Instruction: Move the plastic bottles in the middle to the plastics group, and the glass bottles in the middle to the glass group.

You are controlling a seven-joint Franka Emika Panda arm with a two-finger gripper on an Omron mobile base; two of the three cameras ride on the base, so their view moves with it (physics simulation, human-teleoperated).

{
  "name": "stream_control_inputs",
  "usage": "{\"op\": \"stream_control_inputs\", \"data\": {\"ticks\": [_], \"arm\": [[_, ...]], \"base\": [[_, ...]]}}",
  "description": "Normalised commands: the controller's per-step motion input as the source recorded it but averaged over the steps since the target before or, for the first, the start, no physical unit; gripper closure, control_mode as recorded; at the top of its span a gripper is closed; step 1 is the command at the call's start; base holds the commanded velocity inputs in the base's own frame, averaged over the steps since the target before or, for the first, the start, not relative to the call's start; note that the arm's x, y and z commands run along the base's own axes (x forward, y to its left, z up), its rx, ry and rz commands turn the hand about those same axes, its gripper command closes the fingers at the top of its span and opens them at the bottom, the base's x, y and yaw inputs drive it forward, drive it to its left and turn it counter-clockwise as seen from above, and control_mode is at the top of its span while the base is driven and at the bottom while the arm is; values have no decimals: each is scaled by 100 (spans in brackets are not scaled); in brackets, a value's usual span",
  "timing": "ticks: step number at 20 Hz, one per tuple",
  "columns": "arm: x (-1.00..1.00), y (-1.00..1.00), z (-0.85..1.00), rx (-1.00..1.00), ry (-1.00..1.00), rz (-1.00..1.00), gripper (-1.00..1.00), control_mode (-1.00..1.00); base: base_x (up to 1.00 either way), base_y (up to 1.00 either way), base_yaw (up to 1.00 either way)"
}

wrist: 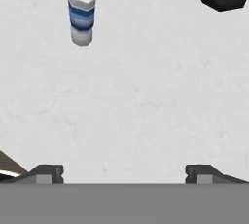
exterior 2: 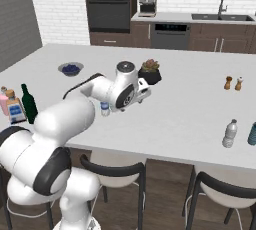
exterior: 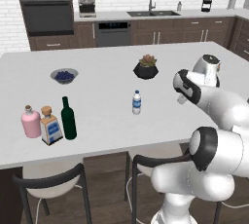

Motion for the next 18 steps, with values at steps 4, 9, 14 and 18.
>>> {"op": "stream_control_inputs", "data": {"ticks": [4, 9, 14, 18], "arm": [[45, 100, 0, 0, 0, 8, -100, -100], [75, 97, 0, -2, 0, -7, -100, -100], [50, 62, 0, 5, 9, -31, -100, -100], [-18, 9, 0, 18, 9, -13, -100, -100]], "base": [[0, 0, 0], [0, 0, 0], [0, 0, 0], [0, 0, 0]]}}
